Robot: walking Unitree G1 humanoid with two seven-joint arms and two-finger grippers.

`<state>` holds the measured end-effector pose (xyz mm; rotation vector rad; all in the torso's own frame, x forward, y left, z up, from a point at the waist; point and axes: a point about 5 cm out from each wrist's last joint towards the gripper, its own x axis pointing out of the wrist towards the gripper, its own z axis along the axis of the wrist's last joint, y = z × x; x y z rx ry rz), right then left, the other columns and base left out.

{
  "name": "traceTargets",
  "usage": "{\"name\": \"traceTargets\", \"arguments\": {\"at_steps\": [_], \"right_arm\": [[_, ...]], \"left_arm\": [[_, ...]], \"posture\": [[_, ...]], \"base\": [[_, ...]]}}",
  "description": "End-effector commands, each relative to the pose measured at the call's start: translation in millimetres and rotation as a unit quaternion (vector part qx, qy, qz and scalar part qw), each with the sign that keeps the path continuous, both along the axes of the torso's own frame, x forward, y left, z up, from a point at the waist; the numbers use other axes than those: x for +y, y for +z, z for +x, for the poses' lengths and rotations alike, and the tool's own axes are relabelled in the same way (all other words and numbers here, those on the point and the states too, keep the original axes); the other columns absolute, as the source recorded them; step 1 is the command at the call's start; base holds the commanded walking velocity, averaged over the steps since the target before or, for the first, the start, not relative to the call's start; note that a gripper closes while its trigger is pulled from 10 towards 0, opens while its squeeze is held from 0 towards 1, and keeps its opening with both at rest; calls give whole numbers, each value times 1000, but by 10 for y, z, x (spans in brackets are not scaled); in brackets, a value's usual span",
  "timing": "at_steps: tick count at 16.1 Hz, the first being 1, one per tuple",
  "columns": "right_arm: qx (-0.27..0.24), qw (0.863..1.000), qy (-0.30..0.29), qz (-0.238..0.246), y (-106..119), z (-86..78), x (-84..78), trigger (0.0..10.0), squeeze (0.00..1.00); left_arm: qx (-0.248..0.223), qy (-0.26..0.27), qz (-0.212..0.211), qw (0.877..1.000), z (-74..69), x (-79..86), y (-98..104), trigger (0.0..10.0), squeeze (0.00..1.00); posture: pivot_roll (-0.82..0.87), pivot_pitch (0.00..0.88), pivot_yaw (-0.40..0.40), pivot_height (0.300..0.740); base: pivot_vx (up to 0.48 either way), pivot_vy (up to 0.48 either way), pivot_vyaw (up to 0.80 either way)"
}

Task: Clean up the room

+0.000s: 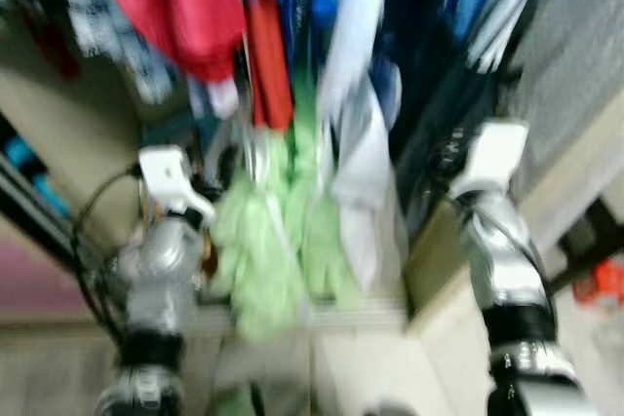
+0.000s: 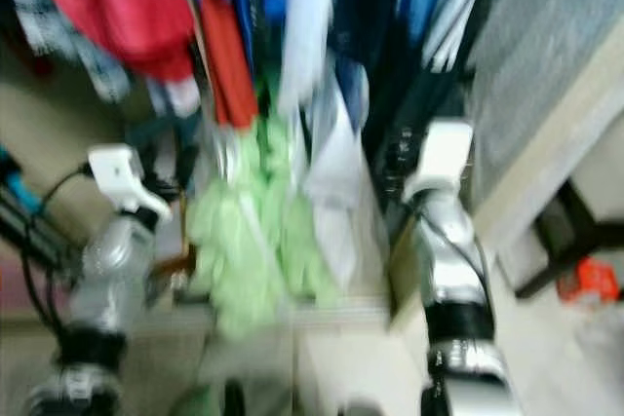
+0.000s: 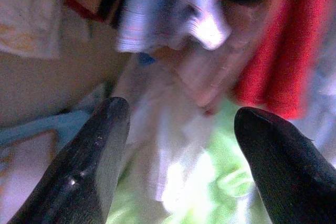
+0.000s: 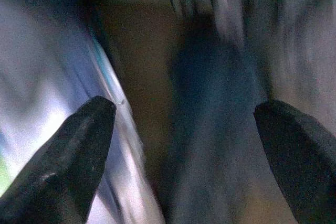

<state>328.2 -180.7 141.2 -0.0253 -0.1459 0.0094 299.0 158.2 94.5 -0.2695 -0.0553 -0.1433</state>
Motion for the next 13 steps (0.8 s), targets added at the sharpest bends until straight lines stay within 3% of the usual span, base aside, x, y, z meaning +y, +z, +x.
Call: {"name": "traceTargets", "arguments": {"at_steps": [1,4,6,9,10,12,13], "right_arm": [[74,997,4,-2,-367,-115,6,10000,0],[83,996,19,7,-390,-84,34,10000,0],[82,996,30,10,-377,-177,45,10000,0],[68,996,47,-19,-356,-480,46,10000,0],[58,996,40,-52,-366,-639,44,10000,0],[64,994,68,-58,-427,-899,49,10000,0],[64,993,65,-75,-415,-915,15,10000,0]], "left_arm": [[53,12,-12,998,-84,48,-211,10000,0],[61,-28,-6,998,-103,51,-221,10000,0],[53,-63,17,996,-192,32,-197,10000,0],[59,-73,66,993,-484,206,-211,10000,0],[72,-45,76,994,-662,347,-270,10000,0],[88,-7,77,993,-980,521,-302,10000,0],[88,-3,80,993,-1029,535,-280,10000,0]], "posture": [[22,0,-7,740],[24,0,3,740],[25,0,4,740],[19,0,11,740],[17,4,9,740],[23,10,2,740],[33,16,-1,740]], "base": [[0,0,0],[0,0,0],[0,0,0],[0,0,0],[0,0,0],[0,0,0],[0,0,0]]}}
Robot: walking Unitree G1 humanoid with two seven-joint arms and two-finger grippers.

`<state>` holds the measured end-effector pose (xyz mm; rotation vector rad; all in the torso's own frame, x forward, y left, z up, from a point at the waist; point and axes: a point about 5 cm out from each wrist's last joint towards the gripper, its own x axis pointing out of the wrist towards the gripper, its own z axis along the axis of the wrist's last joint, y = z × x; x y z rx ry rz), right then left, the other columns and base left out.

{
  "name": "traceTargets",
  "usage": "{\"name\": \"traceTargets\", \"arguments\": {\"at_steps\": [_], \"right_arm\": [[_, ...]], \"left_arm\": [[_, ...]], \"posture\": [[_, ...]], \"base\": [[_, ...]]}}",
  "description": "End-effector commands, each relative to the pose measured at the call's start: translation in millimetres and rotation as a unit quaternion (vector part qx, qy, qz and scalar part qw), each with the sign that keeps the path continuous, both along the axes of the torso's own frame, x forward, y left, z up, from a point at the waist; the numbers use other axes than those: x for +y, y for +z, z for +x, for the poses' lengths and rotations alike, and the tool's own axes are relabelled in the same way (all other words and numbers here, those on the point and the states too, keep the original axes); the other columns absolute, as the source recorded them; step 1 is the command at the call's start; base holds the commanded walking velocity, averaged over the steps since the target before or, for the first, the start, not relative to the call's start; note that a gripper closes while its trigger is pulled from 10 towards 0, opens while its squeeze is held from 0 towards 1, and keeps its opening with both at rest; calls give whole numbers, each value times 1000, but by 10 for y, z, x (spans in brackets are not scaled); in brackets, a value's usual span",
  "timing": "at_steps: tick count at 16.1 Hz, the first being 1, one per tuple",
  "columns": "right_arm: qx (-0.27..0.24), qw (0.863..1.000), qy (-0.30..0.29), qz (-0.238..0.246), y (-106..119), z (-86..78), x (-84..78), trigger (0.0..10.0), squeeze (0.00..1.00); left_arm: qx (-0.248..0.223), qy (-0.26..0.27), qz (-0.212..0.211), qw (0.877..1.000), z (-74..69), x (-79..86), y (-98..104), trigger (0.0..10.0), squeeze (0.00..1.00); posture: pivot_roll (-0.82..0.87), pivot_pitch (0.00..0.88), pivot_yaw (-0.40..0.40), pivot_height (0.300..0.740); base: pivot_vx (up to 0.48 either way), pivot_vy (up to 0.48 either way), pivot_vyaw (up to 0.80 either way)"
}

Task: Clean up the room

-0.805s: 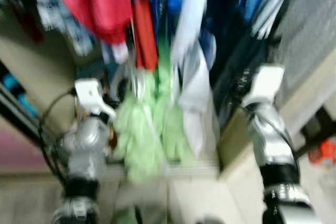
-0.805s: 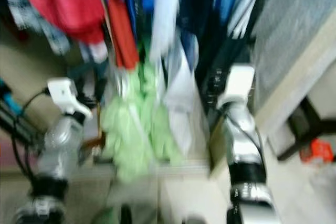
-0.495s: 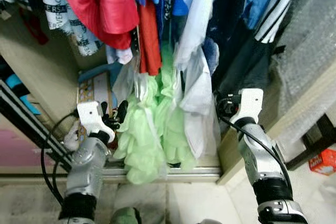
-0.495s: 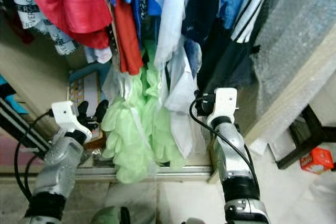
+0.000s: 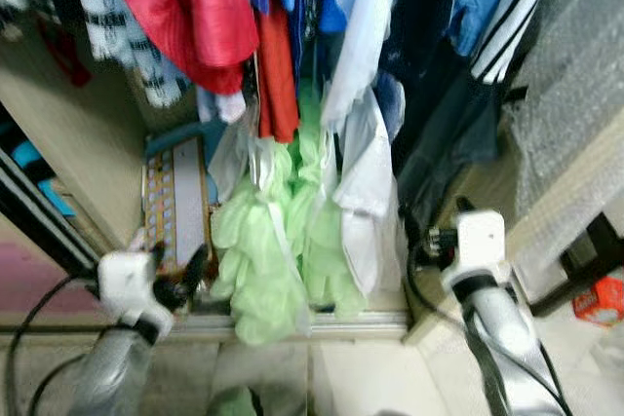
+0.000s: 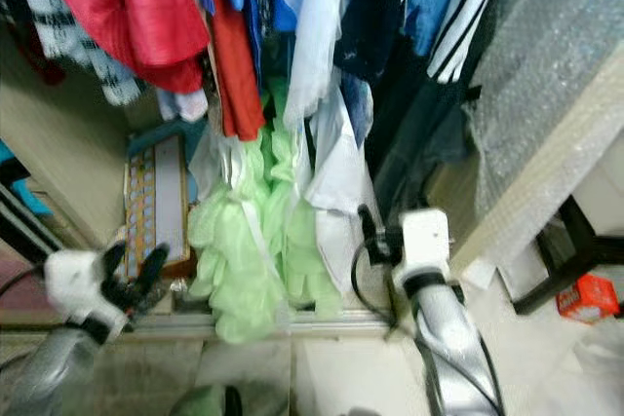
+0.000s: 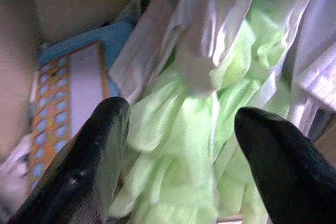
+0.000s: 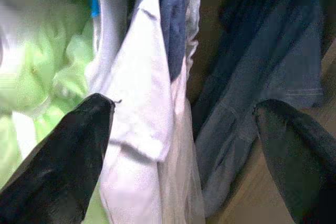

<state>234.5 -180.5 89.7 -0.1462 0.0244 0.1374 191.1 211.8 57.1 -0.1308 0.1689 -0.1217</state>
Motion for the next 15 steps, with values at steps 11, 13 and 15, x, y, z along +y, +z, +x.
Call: {"name": "traceTargets", "arguments": {"at_steps": [11,13,15], "right_arm": [[-20,998,-36,57,146,220,123,10000,0],[-20,998,-42,50,149,180,71,10000,0],[-13,998,-33,49,107,187,83,10000,0]], "left_arm": [[-71,44,-29,996,407,-267,324,10000,0],[-67,56,-27,996,369,-235,294,10000,0],[-52,43,-3,998,395,-240,264,10000,0]], "posture": [[30,0,7,740],[33,0,1,740],[39,0,0,740]], "base": [[0,0,0],[0,0,0],[0,0,0]]}}
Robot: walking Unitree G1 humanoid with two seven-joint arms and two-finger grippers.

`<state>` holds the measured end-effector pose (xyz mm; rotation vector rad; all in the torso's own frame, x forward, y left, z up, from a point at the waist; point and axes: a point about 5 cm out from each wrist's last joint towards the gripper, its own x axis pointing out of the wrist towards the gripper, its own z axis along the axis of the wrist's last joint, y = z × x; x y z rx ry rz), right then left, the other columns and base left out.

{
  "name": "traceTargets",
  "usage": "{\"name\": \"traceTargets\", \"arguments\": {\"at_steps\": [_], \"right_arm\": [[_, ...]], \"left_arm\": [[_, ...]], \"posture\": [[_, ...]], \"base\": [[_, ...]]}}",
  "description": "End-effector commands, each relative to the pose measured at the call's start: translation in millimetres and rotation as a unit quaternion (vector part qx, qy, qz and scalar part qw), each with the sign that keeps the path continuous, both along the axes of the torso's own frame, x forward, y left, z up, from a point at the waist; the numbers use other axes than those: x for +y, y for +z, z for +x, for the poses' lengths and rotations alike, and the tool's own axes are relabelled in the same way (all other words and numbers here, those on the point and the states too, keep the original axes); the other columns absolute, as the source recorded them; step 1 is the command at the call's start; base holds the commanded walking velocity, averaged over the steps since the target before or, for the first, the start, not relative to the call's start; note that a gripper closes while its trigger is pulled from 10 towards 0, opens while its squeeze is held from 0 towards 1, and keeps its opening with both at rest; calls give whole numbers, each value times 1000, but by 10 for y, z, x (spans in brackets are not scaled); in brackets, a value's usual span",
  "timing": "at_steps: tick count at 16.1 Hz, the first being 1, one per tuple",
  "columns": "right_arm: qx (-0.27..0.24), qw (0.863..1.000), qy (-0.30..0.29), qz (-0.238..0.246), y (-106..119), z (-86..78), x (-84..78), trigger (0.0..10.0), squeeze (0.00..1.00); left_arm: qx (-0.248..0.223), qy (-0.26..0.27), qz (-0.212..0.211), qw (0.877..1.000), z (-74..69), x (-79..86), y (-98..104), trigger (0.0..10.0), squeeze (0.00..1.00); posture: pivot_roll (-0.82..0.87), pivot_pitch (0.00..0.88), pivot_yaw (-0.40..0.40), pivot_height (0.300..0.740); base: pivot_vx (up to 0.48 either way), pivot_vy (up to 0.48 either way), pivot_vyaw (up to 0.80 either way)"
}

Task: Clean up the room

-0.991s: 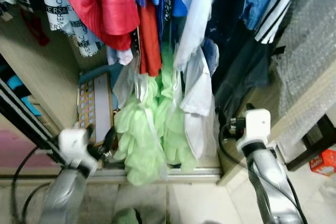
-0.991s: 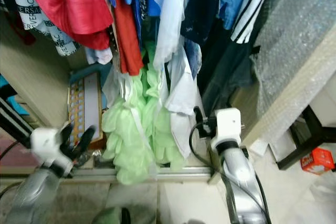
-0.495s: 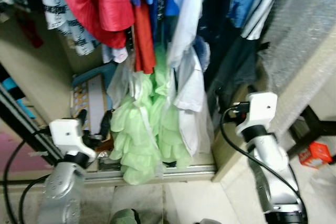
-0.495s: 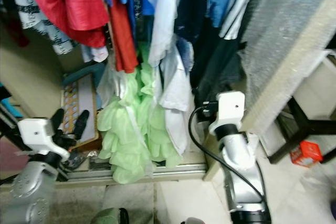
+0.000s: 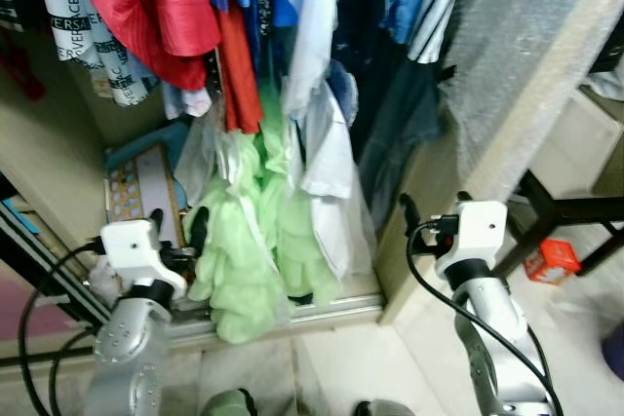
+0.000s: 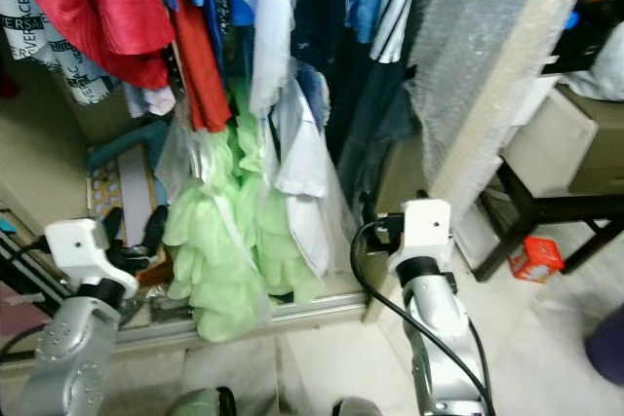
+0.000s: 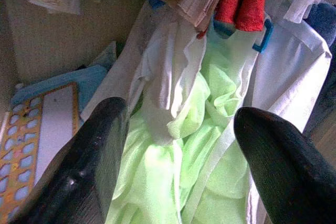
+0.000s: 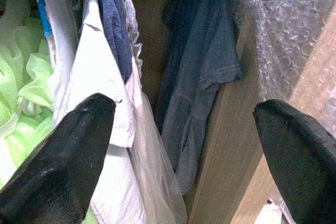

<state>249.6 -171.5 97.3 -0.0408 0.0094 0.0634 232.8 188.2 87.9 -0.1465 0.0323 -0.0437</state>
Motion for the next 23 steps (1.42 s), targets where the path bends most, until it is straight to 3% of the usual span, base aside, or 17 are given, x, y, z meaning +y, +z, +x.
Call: {"name": "traceTargets", "arguments": {"at_steps": [1,3,4,8,15,16,18,23], "right_arm": [[-8,1000,6,-8,33,44,0,10000,0],[-6,1000,5,-5,15,50,15,10000,0],[-6,1000,6,-5,14,52,21,10000,0],[-10,1000,0,-4,16,73,27,10000,0],[-18,1000,7,-1,44,126,65,10000,0],[-19,1000,10,1,52,136,76,10000,0],[-22,1000,15,1,65,147,101,10000,0],[-25,999,21,3,76,176,128,10000,0]], "left_arm": [[17,-3,33,999,-18,-10,-52,10000,0],[1,-33,26,999,-22,-48,3,10000,0],[5,-31,45,998,-18,-27,-1,10000,0],[-4,-62,30,998,5,-101,16,10000,0],[12,-18,33,999,70,-41,4,10000,0],[11,-20,53,998,95,-12,25,10000,0],[15,-18,24,999,123,-46,1,10000,0],[10,-36,31,999,166,-128,37,10000,0]], "posture": [[40,0,0,740],[45,0,9,740],[45,0,11,740],[40,0,30,740],[39,0,31,740],[40,0,29,740],[32,0,31,740],[28,5,29,740]], "base": [[0,0,0],[0,0,0],[0,0,0],[90,0,0],[0,0,0],[0,0,0],[0,0,0],[0,0,591]]}}
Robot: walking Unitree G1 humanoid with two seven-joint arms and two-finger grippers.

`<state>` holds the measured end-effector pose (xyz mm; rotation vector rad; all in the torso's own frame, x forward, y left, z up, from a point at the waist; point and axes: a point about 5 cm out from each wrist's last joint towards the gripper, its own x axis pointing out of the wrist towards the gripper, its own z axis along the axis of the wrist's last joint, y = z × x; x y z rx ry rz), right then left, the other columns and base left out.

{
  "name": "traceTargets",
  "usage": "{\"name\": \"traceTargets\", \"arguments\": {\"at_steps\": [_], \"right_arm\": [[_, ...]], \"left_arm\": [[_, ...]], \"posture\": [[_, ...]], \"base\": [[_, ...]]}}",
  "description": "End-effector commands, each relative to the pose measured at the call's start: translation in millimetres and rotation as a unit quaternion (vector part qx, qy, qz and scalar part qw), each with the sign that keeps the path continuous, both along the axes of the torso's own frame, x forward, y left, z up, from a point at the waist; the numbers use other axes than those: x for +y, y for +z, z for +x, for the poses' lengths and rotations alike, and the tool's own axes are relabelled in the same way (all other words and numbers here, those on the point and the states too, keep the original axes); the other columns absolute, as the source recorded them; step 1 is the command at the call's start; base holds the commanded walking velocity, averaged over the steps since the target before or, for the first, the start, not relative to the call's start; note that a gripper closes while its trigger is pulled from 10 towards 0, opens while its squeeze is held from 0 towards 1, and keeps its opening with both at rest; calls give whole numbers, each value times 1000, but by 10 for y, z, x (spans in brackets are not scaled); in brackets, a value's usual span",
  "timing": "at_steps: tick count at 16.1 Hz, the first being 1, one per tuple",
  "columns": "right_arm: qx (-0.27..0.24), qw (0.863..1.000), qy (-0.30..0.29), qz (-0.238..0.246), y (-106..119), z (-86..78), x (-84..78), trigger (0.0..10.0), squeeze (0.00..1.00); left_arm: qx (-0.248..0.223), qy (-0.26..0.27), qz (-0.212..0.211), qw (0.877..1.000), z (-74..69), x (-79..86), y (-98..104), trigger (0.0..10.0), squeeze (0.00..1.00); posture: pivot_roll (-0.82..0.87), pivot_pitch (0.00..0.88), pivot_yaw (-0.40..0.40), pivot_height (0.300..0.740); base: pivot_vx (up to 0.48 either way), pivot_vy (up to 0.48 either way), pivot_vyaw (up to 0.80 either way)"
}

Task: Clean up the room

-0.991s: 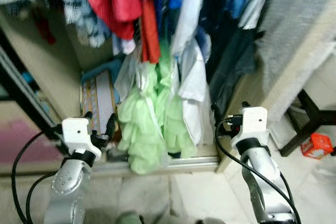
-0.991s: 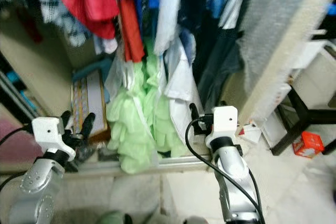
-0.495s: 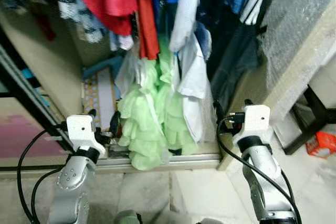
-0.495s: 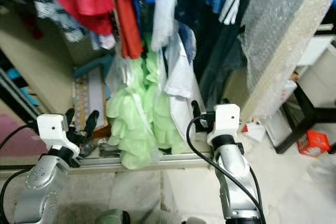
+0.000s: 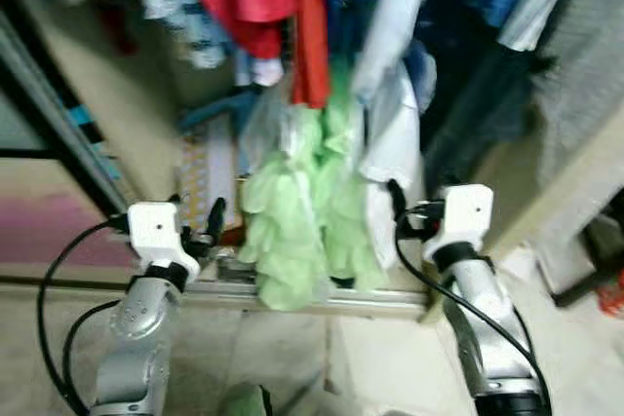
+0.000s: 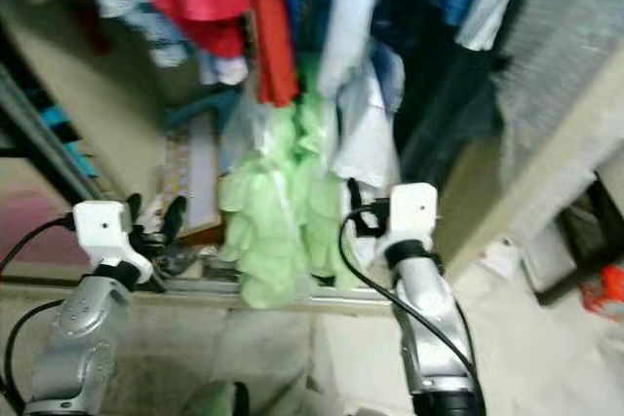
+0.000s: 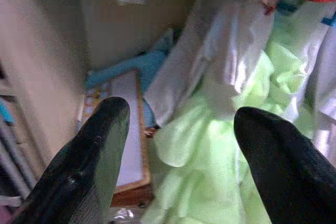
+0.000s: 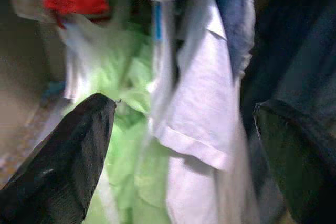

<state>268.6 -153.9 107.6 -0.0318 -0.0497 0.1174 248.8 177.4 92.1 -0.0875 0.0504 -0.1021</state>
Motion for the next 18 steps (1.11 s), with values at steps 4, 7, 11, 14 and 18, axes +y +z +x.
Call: {"name": "traceTargets", "arguments": {"at_steps": [4,7,11,14,18], "right_arm": [[4,1000,-6,-5,-15,1,-59,10000,0],[4,1000,-3,-8,-11,12,-67,10000,0],[3,1000,2,-10,2,34,-57,10000,0],[4,1000,5,-12,-7,38,-54,10000,0],[5,1000,4,-12,-8,25,-49,10000,0]], "left_arm": [[2,-20,-3,1000,7,-73,2,10000,0],[2,-27,-7,1000,11,-105,-7,10000,0],[2,-32,-10,999,13,-130,-16,10000,0],[3,-33,-11,999,12,-136,-24,10000,0],[8,-24,-13,1000,16,-112,-33,10000,0]], "posture": [[22,13,17,740],[18,6,10,740],[18,2,5,740],[18,2,3,740],[15,15,5,740]], "base": [[285,0,0],[380,0,0],[397,0,0],[404,0,0],[138,0,0]]}}
